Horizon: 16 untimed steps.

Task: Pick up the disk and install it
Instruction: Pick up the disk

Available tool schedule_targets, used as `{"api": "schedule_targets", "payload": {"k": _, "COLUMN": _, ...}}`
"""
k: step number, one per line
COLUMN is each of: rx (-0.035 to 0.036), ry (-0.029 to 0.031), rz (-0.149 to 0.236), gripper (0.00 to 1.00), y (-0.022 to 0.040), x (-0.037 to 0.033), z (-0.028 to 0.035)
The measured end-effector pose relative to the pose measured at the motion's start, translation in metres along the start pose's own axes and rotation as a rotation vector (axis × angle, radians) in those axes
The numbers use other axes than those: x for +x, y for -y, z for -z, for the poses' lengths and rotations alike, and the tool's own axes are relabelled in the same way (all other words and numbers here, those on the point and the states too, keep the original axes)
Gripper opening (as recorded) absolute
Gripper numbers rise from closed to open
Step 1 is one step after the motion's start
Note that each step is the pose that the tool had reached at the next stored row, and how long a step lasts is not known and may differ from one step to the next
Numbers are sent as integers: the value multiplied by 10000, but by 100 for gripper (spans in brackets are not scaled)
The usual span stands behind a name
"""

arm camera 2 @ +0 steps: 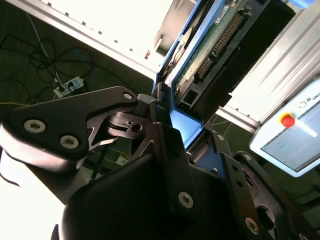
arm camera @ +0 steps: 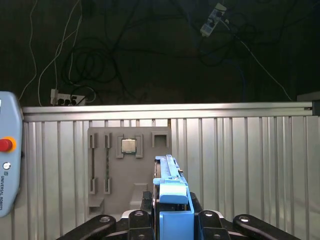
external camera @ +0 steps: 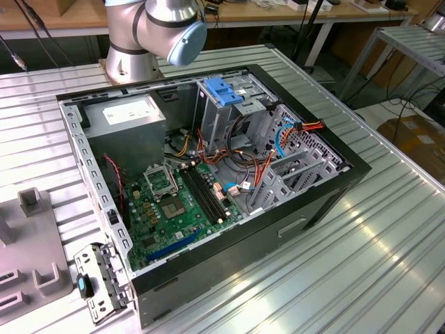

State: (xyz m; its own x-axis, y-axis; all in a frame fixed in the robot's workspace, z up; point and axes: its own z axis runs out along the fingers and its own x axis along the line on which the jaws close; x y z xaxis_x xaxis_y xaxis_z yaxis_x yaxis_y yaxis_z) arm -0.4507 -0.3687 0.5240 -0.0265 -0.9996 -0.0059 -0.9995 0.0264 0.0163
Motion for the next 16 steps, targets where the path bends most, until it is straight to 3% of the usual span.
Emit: {"api": "schedule_targets", "payload": {"k": 16, "rx": 0, "ry": 0, "rz": 0, "gripper": 37, "y": 164, "x": -5, "z": 3}}
